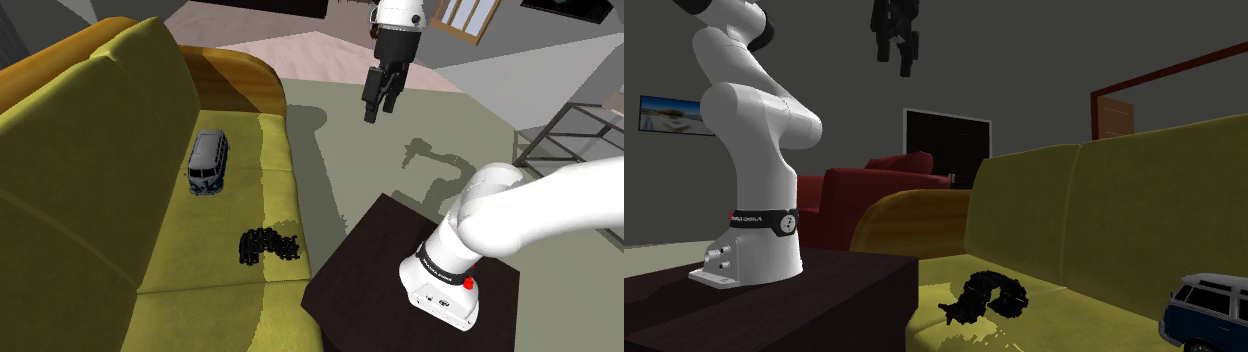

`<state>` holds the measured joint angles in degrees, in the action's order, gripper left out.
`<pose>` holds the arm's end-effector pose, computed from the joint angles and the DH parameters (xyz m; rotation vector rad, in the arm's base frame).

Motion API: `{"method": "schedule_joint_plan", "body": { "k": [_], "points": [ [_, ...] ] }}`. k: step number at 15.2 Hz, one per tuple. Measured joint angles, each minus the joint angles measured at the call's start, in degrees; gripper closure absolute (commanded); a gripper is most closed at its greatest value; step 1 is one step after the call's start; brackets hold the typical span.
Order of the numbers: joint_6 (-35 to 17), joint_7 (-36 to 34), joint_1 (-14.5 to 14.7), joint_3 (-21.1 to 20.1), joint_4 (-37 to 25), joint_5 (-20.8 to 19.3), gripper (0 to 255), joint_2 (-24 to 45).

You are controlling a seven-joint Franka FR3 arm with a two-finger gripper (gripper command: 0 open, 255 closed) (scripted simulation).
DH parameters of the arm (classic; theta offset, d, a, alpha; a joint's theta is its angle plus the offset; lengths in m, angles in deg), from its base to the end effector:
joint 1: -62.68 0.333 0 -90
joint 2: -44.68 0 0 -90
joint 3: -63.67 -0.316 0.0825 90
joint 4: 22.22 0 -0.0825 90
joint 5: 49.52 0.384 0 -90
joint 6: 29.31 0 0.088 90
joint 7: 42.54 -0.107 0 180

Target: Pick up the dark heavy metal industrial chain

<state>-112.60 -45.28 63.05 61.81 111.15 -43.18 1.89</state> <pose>0.3038 0.0276 0.5825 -3.0515 0.0199 0.1999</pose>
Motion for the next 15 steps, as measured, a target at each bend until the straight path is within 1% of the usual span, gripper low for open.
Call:
{"method": "schedule_joint_plan", "body": {
  "k": [2, 4, 9, 13, 15],
  "points": [
    [-0.96, 0.18, 0.1, -0.09, 1.08, 0.1, 0, -0.15],
    [-4.01, 0.65, 0.49, -0.47, 4.04, 0.48, 0, -0.22],
    [-13.43, 2.75, 1.57, -1.12, 12.74, 1.35, 0, -0.12],
    [-22.58, 4.33, 2.75, -2.06, 19.38, 2.57, 0, 1.89],
    [-27.7, 5.74, 3.04, -2.09, 21.81, 2.87, 0, 4.44]
  ]
}}
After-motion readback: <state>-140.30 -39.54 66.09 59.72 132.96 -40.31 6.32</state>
